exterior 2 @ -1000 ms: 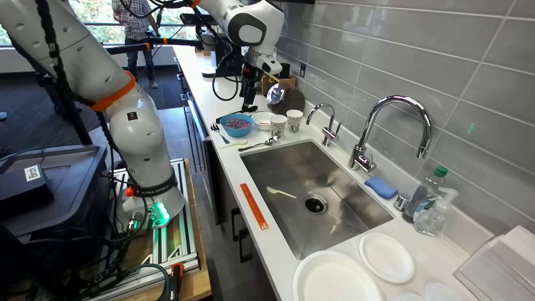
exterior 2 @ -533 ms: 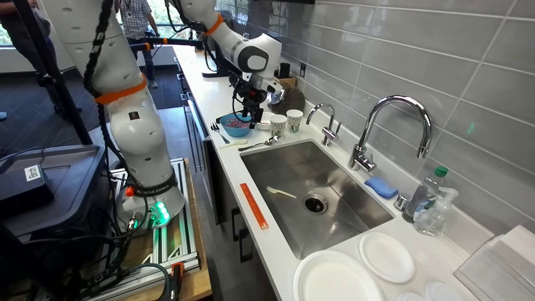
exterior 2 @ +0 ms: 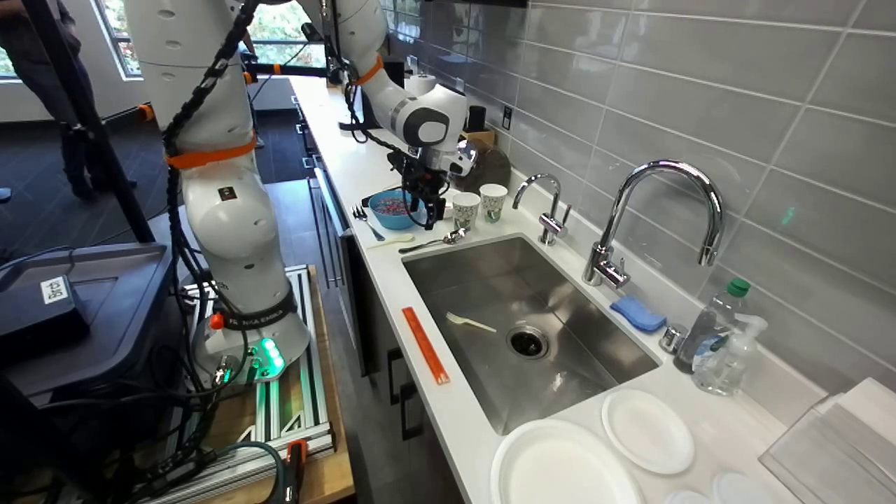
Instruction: Use the silver spoon to put cereal from the blue bowl into the white bowl.
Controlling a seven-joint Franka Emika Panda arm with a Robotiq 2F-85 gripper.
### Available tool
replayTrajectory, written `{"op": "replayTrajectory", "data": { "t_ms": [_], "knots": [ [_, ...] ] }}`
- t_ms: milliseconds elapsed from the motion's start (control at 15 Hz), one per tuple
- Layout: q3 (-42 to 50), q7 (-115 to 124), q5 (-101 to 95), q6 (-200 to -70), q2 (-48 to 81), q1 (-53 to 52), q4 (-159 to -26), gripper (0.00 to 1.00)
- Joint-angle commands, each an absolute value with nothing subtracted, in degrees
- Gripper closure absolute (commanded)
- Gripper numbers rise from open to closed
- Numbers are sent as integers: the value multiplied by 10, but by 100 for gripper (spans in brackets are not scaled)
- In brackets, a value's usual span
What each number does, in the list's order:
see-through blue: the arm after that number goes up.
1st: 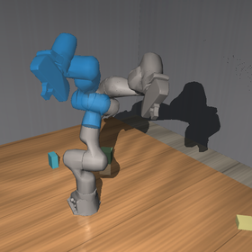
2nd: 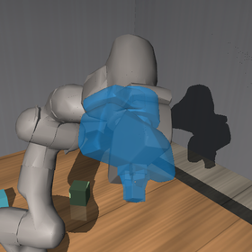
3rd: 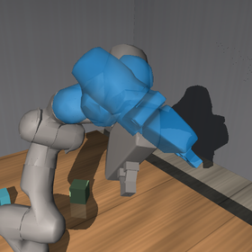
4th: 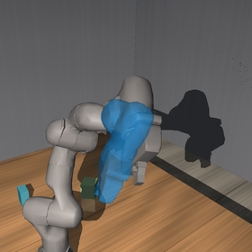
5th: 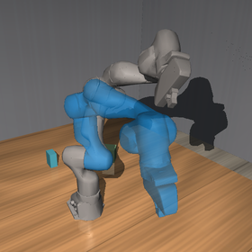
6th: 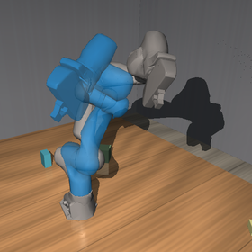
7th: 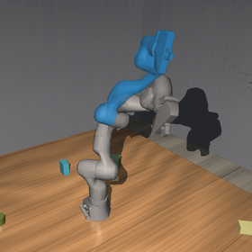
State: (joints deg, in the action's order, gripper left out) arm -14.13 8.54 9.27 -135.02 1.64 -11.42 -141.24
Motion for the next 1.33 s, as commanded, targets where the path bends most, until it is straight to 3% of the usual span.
{"op": "replayTrajectory", "data": {
  "t_ms": [0,733,1267],
  "knots": [
    [-136,85,93,-1349,16,-119,-1411,0],
    [-142,88,56,-1554,11,-132,-1483,0],
    [-136,183,-65,-1597,48,-144,-1486,0]
  ]
}}
